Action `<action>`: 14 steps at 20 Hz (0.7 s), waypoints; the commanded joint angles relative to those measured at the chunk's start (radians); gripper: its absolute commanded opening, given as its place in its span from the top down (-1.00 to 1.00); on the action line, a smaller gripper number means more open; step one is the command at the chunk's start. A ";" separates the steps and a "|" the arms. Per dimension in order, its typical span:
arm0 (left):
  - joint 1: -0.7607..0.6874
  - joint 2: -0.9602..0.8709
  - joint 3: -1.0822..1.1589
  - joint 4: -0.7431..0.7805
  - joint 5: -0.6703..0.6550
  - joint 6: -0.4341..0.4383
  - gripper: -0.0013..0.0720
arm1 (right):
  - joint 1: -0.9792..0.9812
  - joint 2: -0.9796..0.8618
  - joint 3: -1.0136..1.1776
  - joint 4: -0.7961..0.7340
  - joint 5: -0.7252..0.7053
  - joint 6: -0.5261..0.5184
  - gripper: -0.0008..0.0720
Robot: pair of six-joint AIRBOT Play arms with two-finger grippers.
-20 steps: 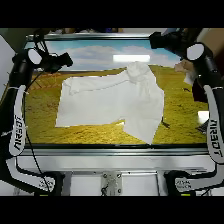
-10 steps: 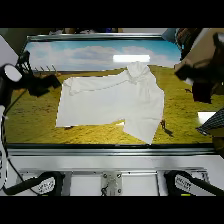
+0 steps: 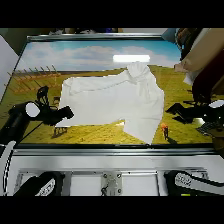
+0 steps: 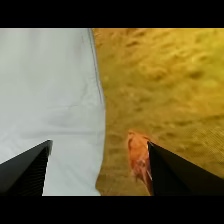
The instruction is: Fold the clothes and pants, and hang the long-sleeved shirts on hangers.
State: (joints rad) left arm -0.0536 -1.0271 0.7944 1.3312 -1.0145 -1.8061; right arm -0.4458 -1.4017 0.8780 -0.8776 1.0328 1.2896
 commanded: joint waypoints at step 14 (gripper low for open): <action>0.117 0.066 -0.148 0.013 0.063 -0.353 -0.82 | 0.159 -0.099 -0.015 0.182 -0.180 -0.117 0.94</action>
State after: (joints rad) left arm -0.0017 -0.9901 0.7197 1.3415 -0.9718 -2.0071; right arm -0.2935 -1.5204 0.8619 -0.7025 0.8600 1.1858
